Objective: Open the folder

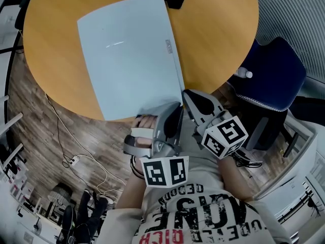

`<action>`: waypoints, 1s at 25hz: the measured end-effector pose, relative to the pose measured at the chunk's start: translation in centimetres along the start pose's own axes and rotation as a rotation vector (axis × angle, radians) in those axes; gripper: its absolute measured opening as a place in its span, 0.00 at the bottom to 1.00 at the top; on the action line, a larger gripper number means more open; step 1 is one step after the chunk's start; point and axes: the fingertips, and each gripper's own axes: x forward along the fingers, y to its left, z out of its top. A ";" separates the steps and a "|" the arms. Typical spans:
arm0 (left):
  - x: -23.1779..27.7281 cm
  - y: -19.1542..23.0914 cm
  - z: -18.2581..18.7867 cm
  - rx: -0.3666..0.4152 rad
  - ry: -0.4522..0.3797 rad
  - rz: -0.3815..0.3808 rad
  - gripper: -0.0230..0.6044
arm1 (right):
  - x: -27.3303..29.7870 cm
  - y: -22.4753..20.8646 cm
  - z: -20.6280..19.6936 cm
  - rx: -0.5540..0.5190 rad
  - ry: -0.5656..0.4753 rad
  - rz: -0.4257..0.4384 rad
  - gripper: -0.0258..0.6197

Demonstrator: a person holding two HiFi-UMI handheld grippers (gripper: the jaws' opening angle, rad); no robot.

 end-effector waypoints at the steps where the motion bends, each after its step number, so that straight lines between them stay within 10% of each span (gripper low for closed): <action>1: 0.0 0.0 0.0 -0.005 -0.003 0.002 0.08 | 0.0 0.0 0.0 0.003 0.001 0.003 0.06; 14: -0.9 0.7 0.8 -0.112 -0.072 0.014 0.08 | 0.2 0.0 -0.4 -0.074 0.042 -0.017 0.06; 25: -1.9 2.2 2.1 -0.389 -0.164 -0.029 0.08 | -0.4 0.5 0.3 -0.126 0.079 -0.035 0.06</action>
